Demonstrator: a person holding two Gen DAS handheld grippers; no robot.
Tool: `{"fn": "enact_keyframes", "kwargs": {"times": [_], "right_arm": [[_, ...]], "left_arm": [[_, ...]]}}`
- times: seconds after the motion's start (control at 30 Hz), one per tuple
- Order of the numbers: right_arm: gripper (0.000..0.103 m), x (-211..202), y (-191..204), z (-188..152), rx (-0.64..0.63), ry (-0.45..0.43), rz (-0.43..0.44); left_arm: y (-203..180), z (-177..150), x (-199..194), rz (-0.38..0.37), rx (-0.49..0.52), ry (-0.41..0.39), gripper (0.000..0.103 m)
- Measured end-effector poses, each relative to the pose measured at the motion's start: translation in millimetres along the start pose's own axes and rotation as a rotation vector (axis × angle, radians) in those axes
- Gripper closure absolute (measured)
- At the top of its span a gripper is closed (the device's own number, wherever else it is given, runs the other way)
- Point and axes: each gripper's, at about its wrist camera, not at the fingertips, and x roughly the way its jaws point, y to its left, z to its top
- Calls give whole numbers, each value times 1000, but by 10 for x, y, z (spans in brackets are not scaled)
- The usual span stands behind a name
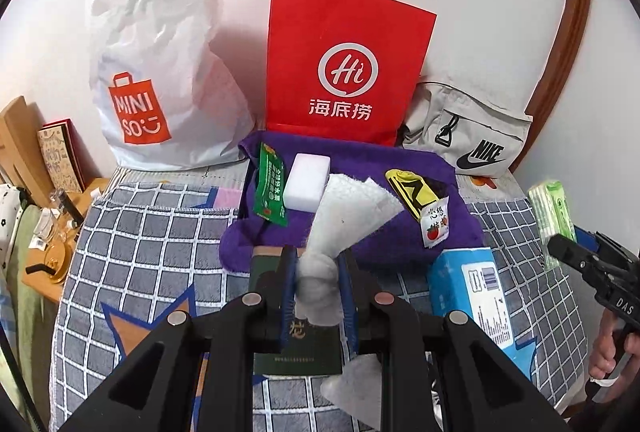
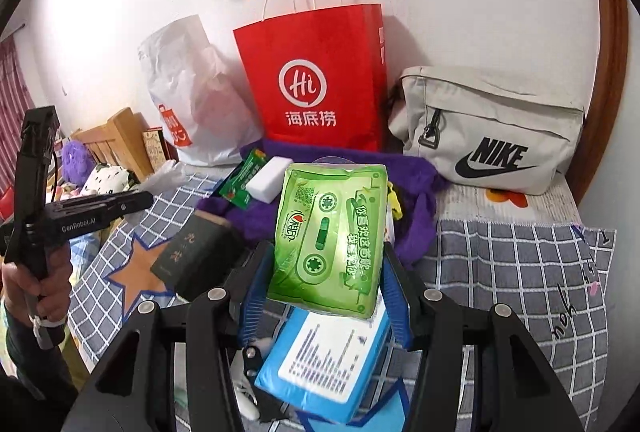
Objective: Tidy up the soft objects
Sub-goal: 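Carry the green tissue pack and white tissues up over the purple towel with both grippers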
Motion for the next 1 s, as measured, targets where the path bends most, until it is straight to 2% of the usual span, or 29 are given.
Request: {"fn": "enact_keyframes", "kwargs": {"times": [0.4,0.77,1.0], "right_arm": [[51,294,-77,334,-2,3,-17],[51,736,-194,558,7,29,-16],[51,1019,-297,663,13,45,-26]], "left_arm": [[74,213,229,19,-1,16,83],[86,372,715,15,9,74,83],[156,515,981,29,-27,102,83]]}}
